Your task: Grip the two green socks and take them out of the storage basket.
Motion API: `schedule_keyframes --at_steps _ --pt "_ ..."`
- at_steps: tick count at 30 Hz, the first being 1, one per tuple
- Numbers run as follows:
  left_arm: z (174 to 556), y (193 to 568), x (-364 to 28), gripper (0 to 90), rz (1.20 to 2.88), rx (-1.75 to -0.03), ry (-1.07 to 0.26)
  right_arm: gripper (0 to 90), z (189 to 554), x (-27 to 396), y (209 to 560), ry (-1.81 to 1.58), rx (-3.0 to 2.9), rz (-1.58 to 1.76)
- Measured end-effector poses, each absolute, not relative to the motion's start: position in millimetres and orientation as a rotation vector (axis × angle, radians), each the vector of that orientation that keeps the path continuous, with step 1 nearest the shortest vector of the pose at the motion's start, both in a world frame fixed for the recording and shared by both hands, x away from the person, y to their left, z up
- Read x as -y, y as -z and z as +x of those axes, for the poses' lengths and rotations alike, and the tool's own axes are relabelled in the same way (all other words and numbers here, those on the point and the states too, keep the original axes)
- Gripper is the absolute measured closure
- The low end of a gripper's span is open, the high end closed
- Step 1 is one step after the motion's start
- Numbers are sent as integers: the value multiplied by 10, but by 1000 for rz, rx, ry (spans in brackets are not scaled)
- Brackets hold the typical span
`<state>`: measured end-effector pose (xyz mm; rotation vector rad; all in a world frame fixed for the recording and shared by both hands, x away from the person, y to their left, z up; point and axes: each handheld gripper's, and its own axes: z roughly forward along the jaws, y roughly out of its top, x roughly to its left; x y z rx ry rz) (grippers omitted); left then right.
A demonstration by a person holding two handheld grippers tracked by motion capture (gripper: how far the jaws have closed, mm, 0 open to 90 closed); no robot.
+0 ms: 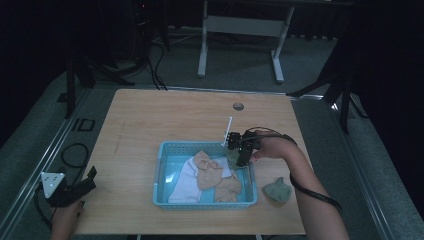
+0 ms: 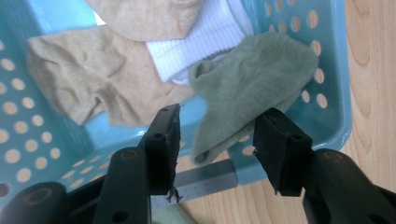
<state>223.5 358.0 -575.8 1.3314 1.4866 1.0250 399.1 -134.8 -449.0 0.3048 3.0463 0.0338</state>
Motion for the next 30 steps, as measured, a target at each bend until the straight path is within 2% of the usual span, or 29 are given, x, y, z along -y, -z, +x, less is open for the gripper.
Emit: schedule_keyframes --at_steps 7,11,12,15,16,17,18,19,20,22,30 --pt "2236 5758 -3580 7 1333 -1486 -1024 452 4114 1294 4661 43 -3051 367" --pt "2235 5759 -3580 7 1332 -1485 -1025 459 4128 1259 4781 82 -3050 365" --pt "2236 5758 -3580 7 1333 -1486 -1024 492 4127 1253 4804 86 -3054 366" --pt "2236 5758 -3580 7 1333 -1486 -1024 519 4122 1245 4846 100 -3054 352" --pt "2237 5758 -3580 7 1332 -1487 -1024 582 4109 1228 4927 137 -3061 339" --pt "2237 5758 -3580 7 1332 -1487 -1024 582 4109 1228 4927 137 -3061 339" --pt "2237 5758 -3580 7 1332 -1488 -1025 641 4105 1219 4957 141 -3059 327" --pt "2237 5758 -3580 7 1332 -1488 -1025 641 4105 1219 4957 141 -3059 327" --pt "2237 5758 -3581 7 1332 -1487 -1023 766 4099 1214 4976 147 -3056 317" --pt "2238 5758 -3581 7 1330 -1489 -1023 825 4097 1213 4957 137 -3059 320" --pt "2238 5758 -3580 7 1332 -1488 -1024 849 4043 1220 4697 91 -3052 295"
